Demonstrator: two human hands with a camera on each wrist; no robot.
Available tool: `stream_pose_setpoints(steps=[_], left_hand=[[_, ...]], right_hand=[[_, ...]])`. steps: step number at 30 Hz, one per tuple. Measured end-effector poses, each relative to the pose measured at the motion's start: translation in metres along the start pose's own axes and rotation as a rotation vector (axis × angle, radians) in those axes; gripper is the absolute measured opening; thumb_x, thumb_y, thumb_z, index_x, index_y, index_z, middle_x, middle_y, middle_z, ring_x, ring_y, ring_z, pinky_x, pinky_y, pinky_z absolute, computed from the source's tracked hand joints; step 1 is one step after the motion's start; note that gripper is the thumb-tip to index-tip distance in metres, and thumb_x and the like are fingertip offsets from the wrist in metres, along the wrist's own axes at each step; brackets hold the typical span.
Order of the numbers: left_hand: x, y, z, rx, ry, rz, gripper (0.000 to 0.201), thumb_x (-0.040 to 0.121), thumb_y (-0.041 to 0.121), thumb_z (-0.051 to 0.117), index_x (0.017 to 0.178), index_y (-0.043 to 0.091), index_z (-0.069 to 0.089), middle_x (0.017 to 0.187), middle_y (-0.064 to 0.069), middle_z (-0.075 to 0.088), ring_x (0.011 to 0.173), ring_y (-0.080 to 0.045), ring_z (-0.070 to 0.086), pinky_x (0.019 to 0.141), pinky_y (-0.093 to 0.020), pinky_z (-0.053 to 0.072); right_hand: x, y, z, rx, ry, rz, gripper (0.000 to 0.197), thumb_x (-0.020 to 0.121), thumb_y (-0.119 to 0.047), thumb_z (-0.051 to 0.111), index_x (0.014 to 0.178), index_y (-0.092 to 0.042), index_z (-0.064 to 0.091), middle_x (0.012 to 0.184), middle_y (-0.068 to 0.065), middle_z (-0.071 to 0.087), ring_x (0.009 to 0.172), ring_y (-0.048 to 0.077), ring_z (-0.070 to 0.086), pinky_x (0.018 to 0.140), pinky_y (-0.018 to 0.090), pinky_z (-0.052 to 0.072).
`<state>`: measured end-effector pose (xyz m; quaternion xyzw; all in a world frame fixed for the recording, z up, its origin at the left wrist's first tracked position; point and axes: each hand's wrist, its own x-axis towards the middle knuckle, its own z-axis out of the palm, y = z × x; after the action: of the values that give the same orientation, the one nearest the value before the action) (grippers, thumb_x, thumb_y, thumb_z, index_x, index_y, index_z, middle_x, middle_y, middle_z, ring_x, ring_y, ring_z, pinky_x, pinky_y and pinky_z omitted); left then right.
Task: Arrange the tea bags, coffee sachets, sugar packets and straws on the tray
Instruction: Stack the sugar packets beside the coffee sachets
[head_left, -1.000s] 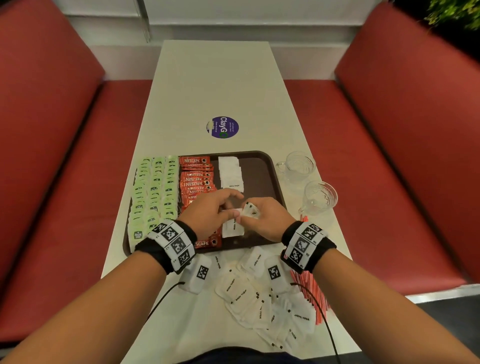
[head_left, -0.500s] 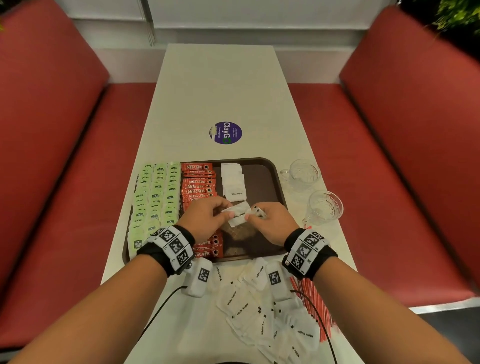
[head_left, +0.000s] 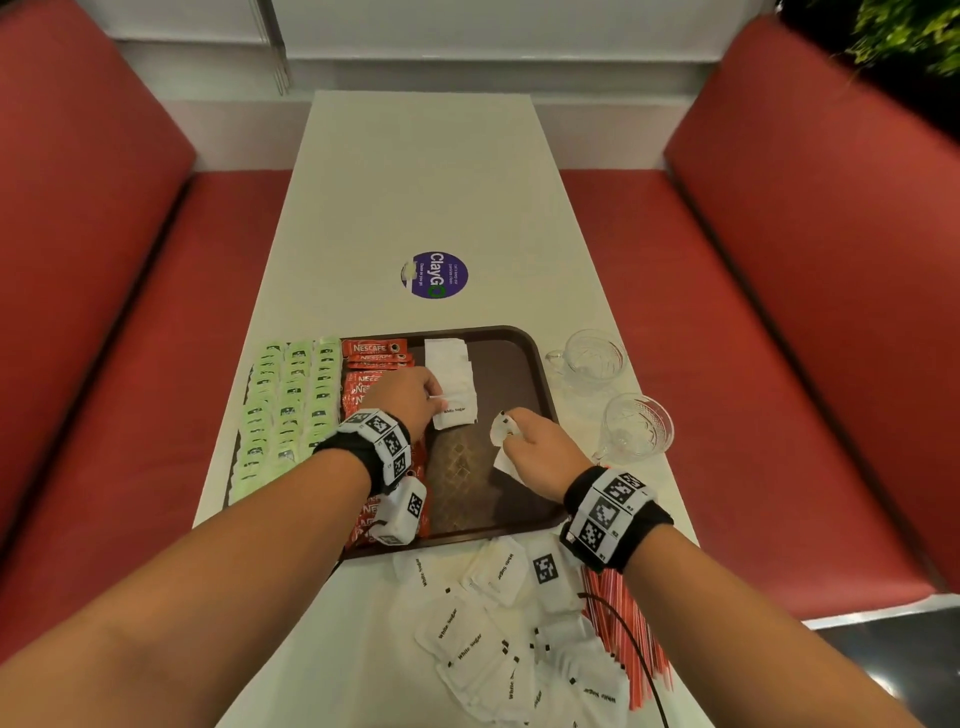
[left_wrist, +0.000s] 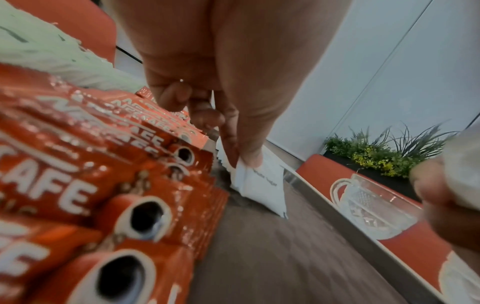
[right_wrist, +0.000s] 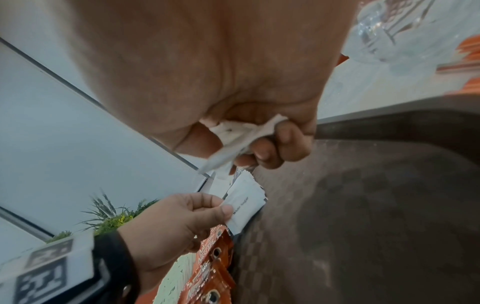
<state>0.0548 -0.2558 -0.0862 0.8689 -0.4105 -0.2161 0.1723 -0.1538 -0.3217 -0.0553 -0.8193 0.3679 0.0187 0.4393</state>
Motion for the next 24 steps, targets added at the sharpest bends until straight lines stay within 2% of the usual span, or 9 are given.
stream_pose_setpoints(steps=[3,7,11,13,15,17,20,22,24], left_hand=[[0.006,0.003,-0.001,0.048,-0.013,-0.024,0.013,0.088,0.034,0.071,0.092,0.024,0.063,0.09,0.003,0.065,0.086,-0.018,0.061,0.079,-0.035,0.053],[0.008,0.007,-0.003,0.131,-0.015,-0.052,0.022,0.088,0.038,0.069,0.098,0.022,0.057,0.096,0.0,0.063,0.088,-0.02,0.059,0.076,-0.034,0.051],[0.005,0.018,-0.005,0.188,0.042,-0.006,0.033,0.089,0.045,0.065,0.104,0.017,0.056,0.101,-0.005,0.063,0.094,-0.027,0.06,0.079,-0.038,0.051],[0.005,0.027,-0.001,0.247,0.0,0.026,0.041,0.086,0.049,0.068,0.107,0.016,0.057,0.103,-0.006,0.063,0.096,-0.027,0.061,0.081,-0.038,0.052],[0.007,0.035,0.004,0.317,-0.096,0.027,0.049,0.08,0.051,0.074,0.11,0.015,0.058,0.107,-0.006,0.064,0.098,-0.026,0.062,0.083,-0.038,0.054],[0.01,0.039,0.007,0.344,-0.144,0.017,0.051,0.079,0.049,0.077,0.112,0.015,0.059,0.109,-0.007,0.066,0.1,-0.027,0.062,0.085,-0.037,0.054],[0.014,0.039,0.008,0.333,-0.15,0.008,0.048,0.081,0.048,0.076,0.112,0.015,0.06,0.11,-0.008,0.066,0.1,-0.027,0.063,0.086,-0.037,0.054],[0.013,0.039,0.007,0.292,-0.121,0.026,0.041,0.085,0.051,0.069,0.106,0.017,0.061,0.103,-0.005,0.067,0.096,-0.025,0.062,0.081,-0.036,0.053],[0.008,0.038,0.004,0.165,-0.051,0.07,0.035,0.091,0.056,0.058,0.095,0.022,0.062,0.089,0.001,0.066,0.087,-0.02,0.062,0.073,-0.033,0.05]], right_hand=[[0.002,0.002,-0.005,-0.009,-0.003,-0.009,0.035,0.094,-0.011,0.046,0.129,-0.014,0.052,0.117,0.002,0.059,0.108,0.02,0.055,0.089,0.029,0.042],[0.003,0.006,-0.012,-0.025,-0.048,-0.041,0.04,0.094,-0.002,0.043,0.131,-0.015,0.05,0.116,0.0,0.056,0.101,0.015,0.052,0.079,0.022,0.042],[0.008,0.012,-0.012,-0.063,0.003,-0.062,0.039,0.095,-0.004,0.048,0.132,-0.016,0.051,0.118,-0.001,0.059,0.101,0.012,0.052,0.084,0.02,0.038],[0.011,0.015,-0.011,-0.04,0.025,-0.054,0.036,0.095,-0.008,0.053,0.13,-0.016,0.053,0.118,0.0,0.061,0.103,0.013,0.055,0.088,0.022,0.04],[0.014,0.017,-0.01,-0.021,0.046,-0.054,0.031,0.094,-0.011,0.058,0.125,-0.015,0.057,0.115,0.001,0.063,0.104,0.016,0.059,0.093,0.026,0.044],[0.017,0.019,-0.01,0.002,0.066,-0.061,0.021,0.091,-0.014,0.06,0.112,-0.016,0.062,0.105,-0.001,0.066,0.097,0.015,0.061,0.087,0.028,0.046],[0.018,0.018,-0.011,0.04,0.103,-0.069,0.012,0.092,-0.016,0.062,0.104,-0.014,0.064,0.099,0.0,0.068,0.092,0.015,0.063,0.083,0.026,0.048],[0.018,0.017,-0.014,0.082,0.145,-0.07,0.011,0.093,-0.018,0.064,0.103,-0.012,0.065,0.098,0.002,0.069,0.092,0.016,0.064,0.086,0.032,0.052],[0.021,0.017,-0.015,0.142,0.184,-0.069,0.01,0.094,-0.019,0.064,0.101,-0.013,0.065,0.096,0.002,0.069,0.09,0.018,0.065,0.086,0.04,0.054]])
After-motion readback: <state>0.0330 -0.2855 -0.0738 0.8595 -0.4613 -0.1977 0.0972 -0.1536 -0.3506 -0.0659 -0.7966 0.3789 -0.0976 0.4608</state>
